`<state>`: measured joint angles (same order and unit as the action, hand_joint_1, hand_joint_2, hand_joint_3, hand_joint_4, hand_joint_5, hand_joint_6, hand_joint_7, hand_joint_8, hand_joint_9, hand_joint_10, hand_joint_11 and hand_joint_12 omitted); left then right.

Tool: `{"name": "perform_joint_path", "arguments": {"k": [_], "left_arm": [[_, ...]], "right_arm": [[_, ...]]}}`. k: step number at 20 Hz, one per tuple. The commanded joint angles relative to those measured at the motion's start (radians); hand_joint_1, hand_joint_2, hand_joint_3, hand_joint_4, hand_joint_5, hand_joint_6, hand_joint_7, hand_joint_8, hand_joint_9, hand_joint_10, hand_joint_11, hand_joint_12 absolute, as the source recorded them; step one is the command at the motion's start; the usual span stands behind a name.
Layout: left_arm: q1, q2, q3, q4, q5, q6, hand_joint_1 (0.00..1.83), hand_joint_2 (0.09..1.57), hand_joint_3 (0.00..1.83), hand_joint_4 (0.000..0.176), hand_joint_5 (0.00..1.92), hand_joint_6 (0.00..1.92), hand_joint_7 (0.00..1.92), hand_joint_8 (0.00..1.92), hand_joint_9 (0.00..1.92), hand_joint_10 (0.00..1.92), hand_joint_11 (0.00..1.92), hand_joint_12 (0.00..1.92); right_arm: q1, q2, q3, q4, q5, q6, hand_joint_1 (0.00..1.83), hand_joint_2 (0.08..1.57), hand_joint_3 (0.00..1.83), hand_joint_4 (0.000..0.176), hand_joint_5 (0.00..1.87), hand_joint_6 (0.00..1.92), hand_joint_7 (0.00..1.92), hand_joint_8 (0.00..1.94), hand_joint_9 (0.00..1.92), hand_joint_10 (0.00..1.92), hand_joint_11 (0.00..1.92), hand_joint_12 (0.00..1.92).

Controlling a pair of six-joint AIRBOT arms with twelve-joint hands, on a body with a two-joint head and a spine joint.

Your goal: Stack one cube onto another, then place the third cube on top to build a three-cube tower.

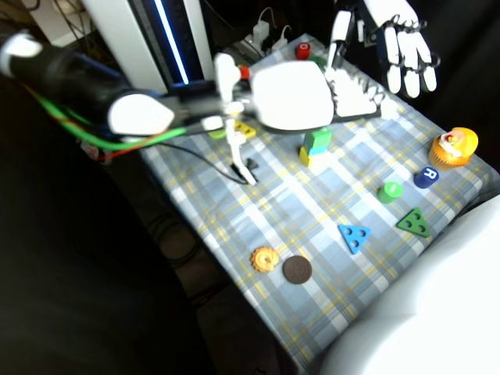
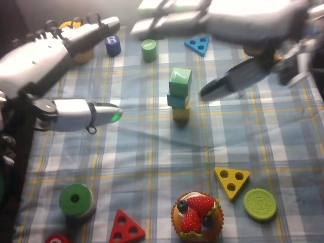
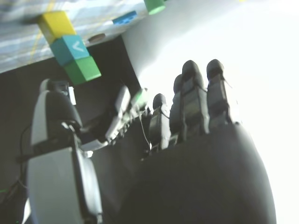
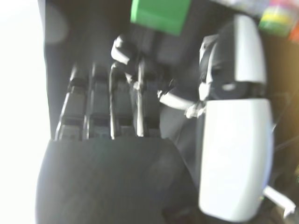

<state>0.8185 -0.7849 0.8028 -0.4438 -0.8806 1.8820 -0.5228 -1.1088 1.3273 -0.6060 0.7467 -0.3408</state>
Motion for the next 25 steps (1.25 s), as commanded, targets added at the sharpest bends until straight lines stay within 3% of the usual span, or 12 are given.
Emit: {"name": "perform_joint_path", "arguments": {"k": [1, 3, 6, 7, 11, 16, 19, 20, 21, 22, 23, 25], "left_arm": [[0.008, 0.024, 0.004, 0.054, -0.188, -0.115, 0.84, 0.88, 0.00, 0.171, 0.19, 0.00, 0.18, 0.00, 0.21, 0.00, 0.00, 0.62], [0.057, 0.069, 0.002, 0.115, -0.308, -0.338, 0.78, 0.88, 0.00, 0.164, 0.16, 0.00, 0.19, 0.00, 0.20, 0.00, 0.00, 0.50], [0.138, 0.119, 0.017, 0.165, -0.467, -0.639, 0.76, 0.86, 0.00, 0.175, 0.11, 0.00, 0.12, 0.01, 0.10, 0.00, 0.00, 0.03], [0.159, 0.122, 0.026, 0.172, -0.510, -0.703, 0.77, 0.85, 0.00, 0.176, 0.07, 0.00, 0.12, 0.00, 0.12, 0.01, 0.00, 0.01], [0.244, 0.125, 0.037, 0.200, -0.700, -0.879, 0.68, 0.84, 0.00, 0.173, 0.08, 0.00, 0.22, 0.00, 0.24, 0.00, 0.02, 0.38], [0.230, 0.082, 0.080, 0.272, -0.791, -0.971, 0.21, 1.12, 0.00, 0.000, 0.27, 0.01, 0.29, 0.00, 0.27, 0.00, 0.04, 0.51], [0.209, 0.047, 0.125, 0.293, -0.854, -1.111, 0.34, 1.14, 0.00, 0.000, 0.12, 0.00, 0.21, 0.00, 0.26, 0.00, 0.19, 0.30], [0.185, 0.062, 0.109, 0.309, -0.854, -1.105, 0.29, 1.17, 0.00, 0.030, 0.37, 0.03, 0.28, 0.00, 0.27, 0.00, 0.15, 0.29], [0.157, 0.075, 0.091, 0.332, -0.854, -1.071, 0.21, 1.29, 0.01, 0.006, 0.36, 0.01, 0.31, 0.00, 0.33, 0.00, 0.11, 0.46], [0.128, 0.067, 0.085, 0.337, -0.854, -1.064, 0.31, 1.37, 0.02, 0.000, 0.35, 0.00, 0.22, 0.00, 0.24, 0.00, 0.02, 0.42], [0.123, 0.064, 0.085, 0.331, -0.854, -1.073, 0.71, 1.32, 0.00, 0.137, 0.57, 1.21, 0.44, 0.02, 0.43, 0.03, 0.15, 0.50], [0.125, 0.052, 0.084, 0.320, -0.854, -1.141, 0.89, 1.22, 0.00, 0.026, 0.59, 0.22, 0.59, 0.02, 0.49, 0.02, 0.13, 0.38]], "right_arm": [[-0.022, 0.041, -0.034, 0.112, 0.164, -0.049, 0.87, 0.84, 0.00, 0.104, 0.00, 0.00, 0.00, 0.00, 0.00, 0.00, 0.00, 0.02], [-0.118, 0.140, -0.118, 0.274, 0.316, -0.159, 0.86, 0.84, 0.00, 0.171, 0.00, 0.00, 0.00, 0.00, 0.00, 0.00, 0.00, 0.00], [-0.264, 0.247, -0.229, 0.466, 0.527, -0.304, 0.82, 0.84, 0.00, 0.153, 0.00, 0.00, 0.00, 0.00, 0.00, 0.00, 0.00, 0.00], [-0.304, 0.262, -0.247, 0.509, 0.576, -0.326, 0.80, 0.93, 0.01, 0.075, 0.00, 0.00, 0.00, 0.00, 0.00, 0.00, 0.00, 0.00], [-0.541, 0.293, -0.301, 0.702, 0.916, -0.343, 0.65, 1.20, 0.01, 0.000, 0.19, 0.00, 0.29, 0.02, 0.27, 0.02, 0.01, 0.27], [-0.545, 0.319, -0.366, 0.667, 1.016, -0.432, 1.01, 1.17, 0.00, 0.000, 0.20, 0.00, 0.20, 0.00, 0.25, 0.00, 0.13, 0.24], [-0.447, 0.314, -0.380, 0.591, 1.016, -0.480, 0.73, 1.18, 0.00, 0.080, 0.12, 0.01, 0.15, 0.00, 0.24, 0.00, 0.11, 0.44], [-0.420, 0.320, -0.387, 0.572, 1.016, -0.481, 0.61, 1.22, 0.00, 0.051, 0.34, 0.42, 0.25, 0.04, 0.31, 0.03, 0.05, 0.74], [-0.418, 0.337, -0.399, 0.576, 1.017, -0.478, 0.68, 1.33, 0.04, 0.151, 0.47, 1.43, 0.50, 0.11, 0.46, 0.08, 0.13, 0.88], [-0.405, 0.394, -0.441, 0.590, 1.017, -0.477, 0.64, 1.41, 0.01, 0.171, 0.44, 1.73, 0.58, 0.12, 0.51, 0.08, 0.06, 1.07], [-0.405, 0.406, -0.450, 0.602, 1.017, -0.477, 0.49, 1.36, 0.00, 0.000, 0.30, 0.85, 0.56, 0.07, 0.54, 0.08, 0.04, 1.20], [-0.407, 0.410, -0.467, 0.629, 1.017, -0.458, 0.89, 1.21, 0.00, 0.000, 0.20, 0.79, 0.43, 0.51, 0.33, 1.07, 0.24, 1.57]]}}
